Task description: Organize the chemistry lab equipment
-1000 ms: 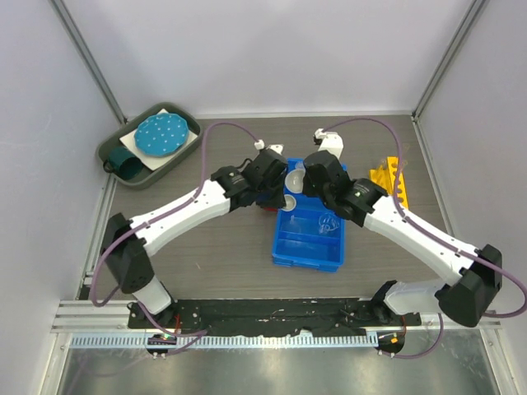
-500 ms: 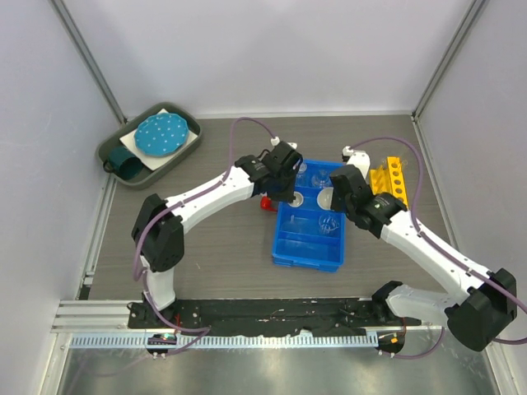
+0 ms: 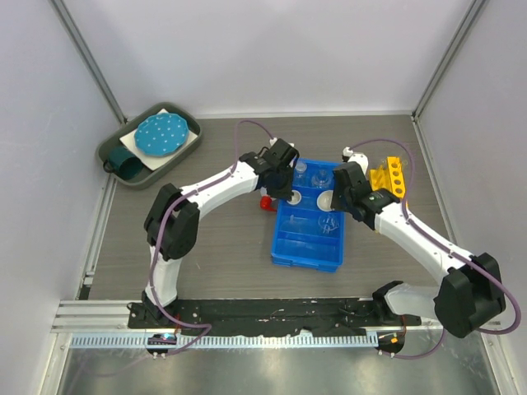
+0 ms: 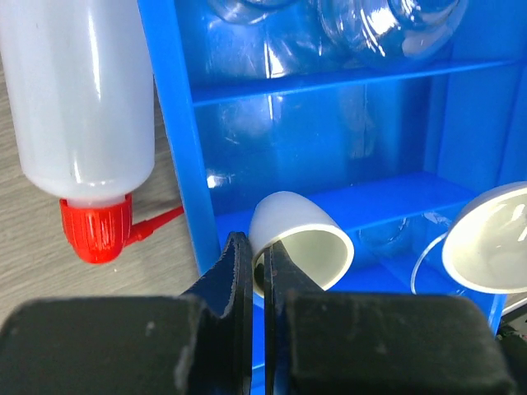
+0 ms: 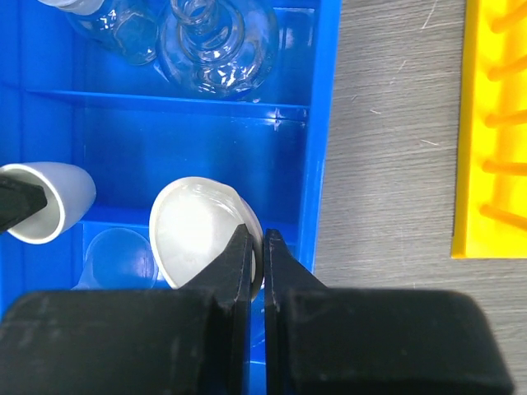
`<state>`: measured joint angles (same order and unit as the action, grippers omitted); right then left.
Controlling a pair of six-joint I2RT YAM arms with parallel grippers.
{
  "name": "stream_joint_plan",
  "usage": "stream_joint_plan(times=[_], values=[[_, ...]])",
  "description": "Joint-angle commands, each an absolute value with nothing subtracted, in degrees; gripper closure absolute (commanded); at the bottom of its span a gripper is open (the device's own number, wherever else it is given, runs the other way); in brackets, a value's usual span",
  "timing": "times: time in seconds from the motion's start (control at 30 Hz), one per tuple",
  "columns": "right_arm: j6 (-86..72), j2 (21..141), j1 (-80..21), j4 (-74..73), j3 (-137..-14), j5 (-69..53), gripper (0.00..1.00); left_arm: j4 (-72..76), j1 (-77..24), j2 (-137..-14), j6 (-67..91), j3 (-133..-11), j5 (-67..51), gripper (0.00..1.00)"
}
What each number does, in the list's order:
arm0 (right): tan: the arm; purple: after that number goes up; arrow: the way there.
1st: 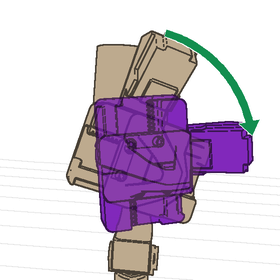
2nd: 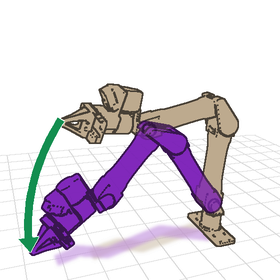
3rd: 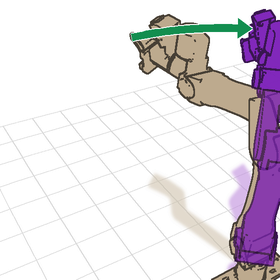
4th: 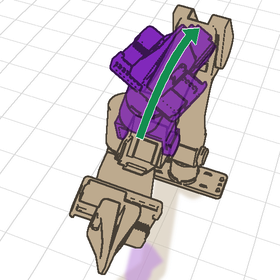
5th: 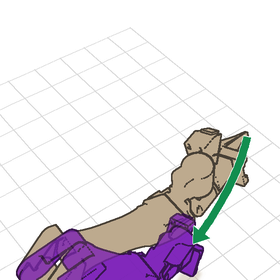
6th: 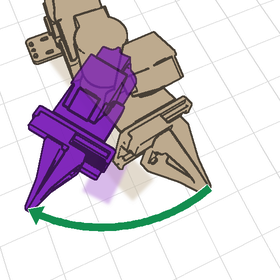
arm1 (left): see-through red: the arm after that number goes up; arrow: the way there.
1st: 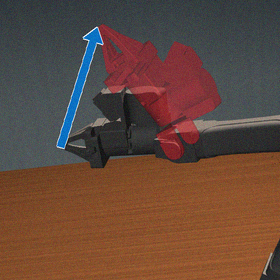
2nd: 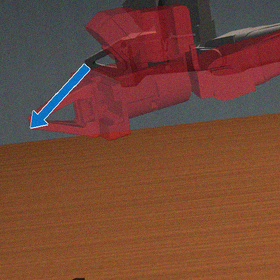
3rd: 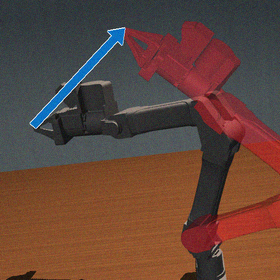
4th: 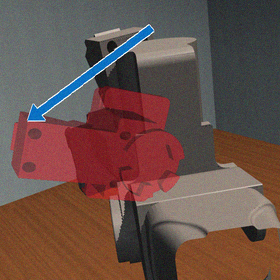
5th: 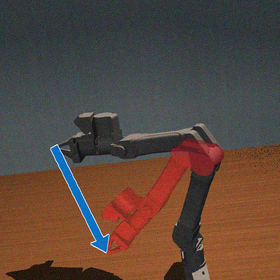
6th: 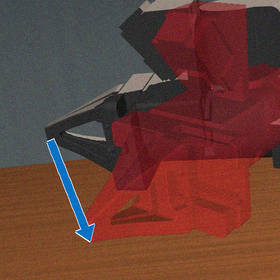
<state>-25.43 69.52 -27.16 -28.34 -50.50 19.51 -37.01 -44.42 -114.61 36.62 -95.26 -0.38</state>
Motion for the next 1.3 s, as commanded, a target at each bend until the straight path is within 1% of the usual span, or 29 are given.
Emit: stream_joint_plan(times=[0.0, 0.33, 0.73, 1.03, 1.2, 1.27], values=[[-24.3, 71.7, -26.7, -24.0, -51.9, 17.9, 0.99, -34.3, -43.1, -116.1, 35.0, -98.9, -2.5, 1.00], [-24.3, 76.6, -25.5, -21.5, -52.6, 17.4, 0.99, -36.4, -42.4, -120.3, 34.0, -103.6, -3.7, 1.00], [-23.7, 82.3, -24.7, -18.0, -52.6, 15.3, 0.99, -38.8, -43.2, -123.4, 33.8, -106.0, -2.4, 1.00], [-24.0, 85.5, -24.7, -17.0, -52.8, 15.6, 0.99, -41.7, -44.2, -126.9, 34.2, -109.0, -0.5, 1.00], [-24.1, 86.6, -24.7, -17.5, -53.0, 16.0, 0.99, -43.2, -44.6, -128.1, 34.7, -110.1, 2.4, 1.00], [-24.3, 87.1, -24.7, -17.8, -53.1, 16.2, 0.97, -43.7, -44.6, -128.1, 34.8, -110.3, 2.8, 1.00]])
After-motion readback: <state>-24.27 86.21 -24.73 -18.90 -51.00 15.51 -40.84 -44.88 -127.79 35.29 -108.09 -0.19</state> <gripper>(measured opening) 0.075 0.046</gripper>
